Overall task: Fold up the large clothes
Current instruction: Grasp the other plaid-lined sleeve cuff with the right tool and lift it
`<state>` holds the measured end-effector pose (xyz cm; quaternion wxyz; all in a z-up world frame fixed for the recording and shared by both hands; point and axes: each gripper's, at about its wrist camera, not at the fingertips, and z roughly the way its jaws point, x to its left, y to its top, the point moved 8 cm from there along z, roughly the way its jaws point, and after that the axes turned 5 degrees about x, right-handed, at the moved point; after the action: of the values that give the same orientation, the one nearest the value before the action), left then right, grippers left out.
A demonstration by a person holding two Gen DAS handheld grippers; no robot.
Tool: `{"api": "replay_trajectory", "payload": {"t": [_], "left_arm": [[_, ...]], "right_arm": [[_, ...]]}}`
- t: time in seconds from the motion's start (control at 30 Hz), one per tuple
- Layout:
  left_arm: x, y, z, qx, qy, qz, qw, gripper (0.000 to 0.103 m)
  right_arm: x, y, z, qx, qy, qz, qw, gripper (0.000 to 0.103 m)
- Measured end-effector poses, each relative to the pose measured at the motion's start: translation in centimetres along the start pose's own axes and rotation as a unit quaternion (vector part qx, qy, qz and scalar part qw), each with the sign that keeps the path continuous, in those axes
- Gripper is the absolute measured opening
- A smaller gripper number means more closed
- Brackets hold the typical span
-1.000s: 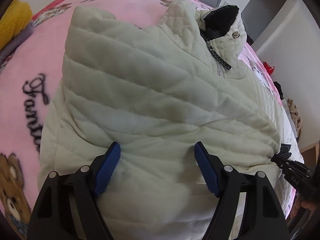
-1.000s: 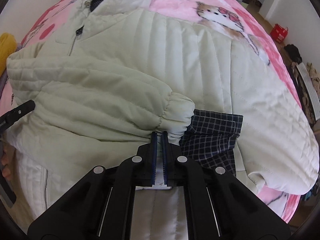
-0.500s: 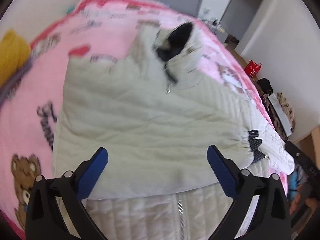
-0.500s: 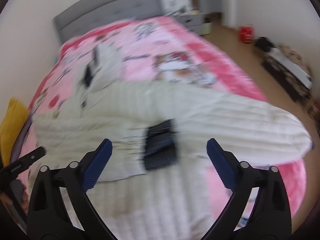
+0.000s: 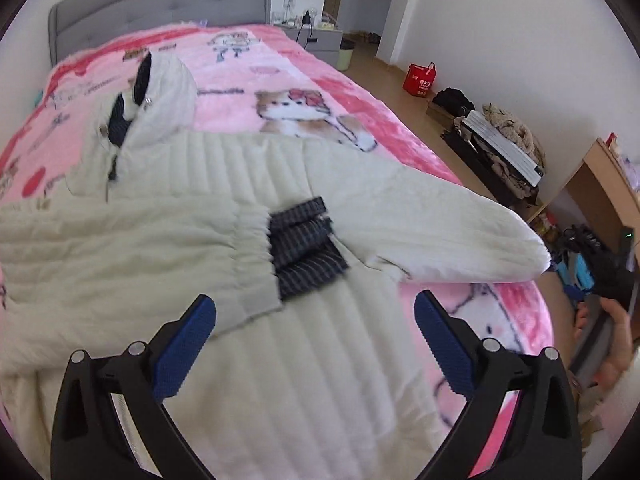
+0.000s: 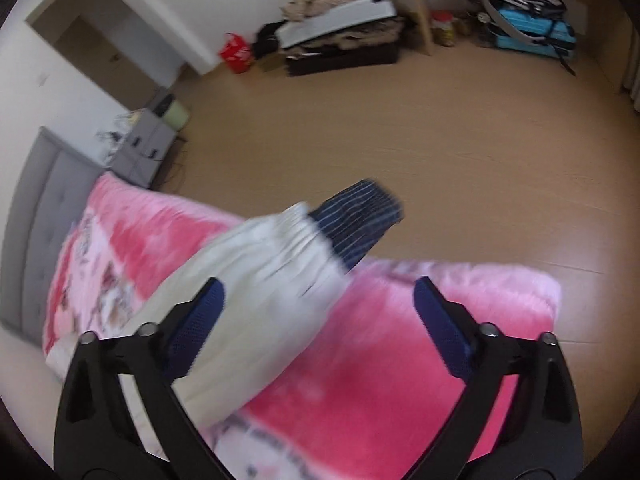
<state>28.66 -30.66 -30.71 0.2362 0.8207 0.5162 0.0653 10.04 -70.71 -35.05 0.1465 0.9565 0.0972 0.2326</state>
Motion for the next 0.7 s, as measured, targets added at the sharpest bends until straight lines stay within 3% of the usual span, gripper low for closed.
{"api": "replay_trajectory", "payload": {"t": [0.07,0.13,0.3,0.33,0.37,0.4,0.57,0.7], "left_arm": [[-0.4,-0.4,0.4,0.011,0.006,-0.003,0.9999,0.098],[-0.5,-0.5,0.6,0.017,0.021,-0.003,0.9996,0.098],[-0.3,-0.6,0.8,0.02,0.039,-0.009,0.999,0.098],[-0.1,-0.6,0.8,0.023,0.041,-0.011,0.9988,0.098],[-0.1,-0.6,0.7,0.025,0.042,-0.011,0.9987,0.098],[0.0,-0.6,0.7,0.027,0.043,-0.013,0.9986,0.098],[0.9,-0.8,0.3,0.028,0.06,-0.033,0.9973,0.098],[2.1,-1.0,-0.4,0.025,0.066,-0.04,0.9967,0.098]], "right_arm": [[-0.5,0.6,2.5,0.036,0.0,0.021,0.999,0.079],[-0.8,0.7,4.5,0.073,0.027,0.05,0.996,0.077],[-0.2,0.0,6.7,0.104,0.065,0.069,0.99,0.077],[0.2,-0.3,7.1,0.114,0.08,0.074,0.987,0.067],[0.8,-0.5,7.5,0.121,0.1,0.074,0.985,0.05],[1.3,-0.4,7.7,0.122,0.091,0.064,0.986,0.049],[3.8,0.2,6.2,0.067,0.052,-0.016,0.996,0.04],[7.2,0.9,2.2,0.004,0.067,-0.064,0.996,0.033]]}}
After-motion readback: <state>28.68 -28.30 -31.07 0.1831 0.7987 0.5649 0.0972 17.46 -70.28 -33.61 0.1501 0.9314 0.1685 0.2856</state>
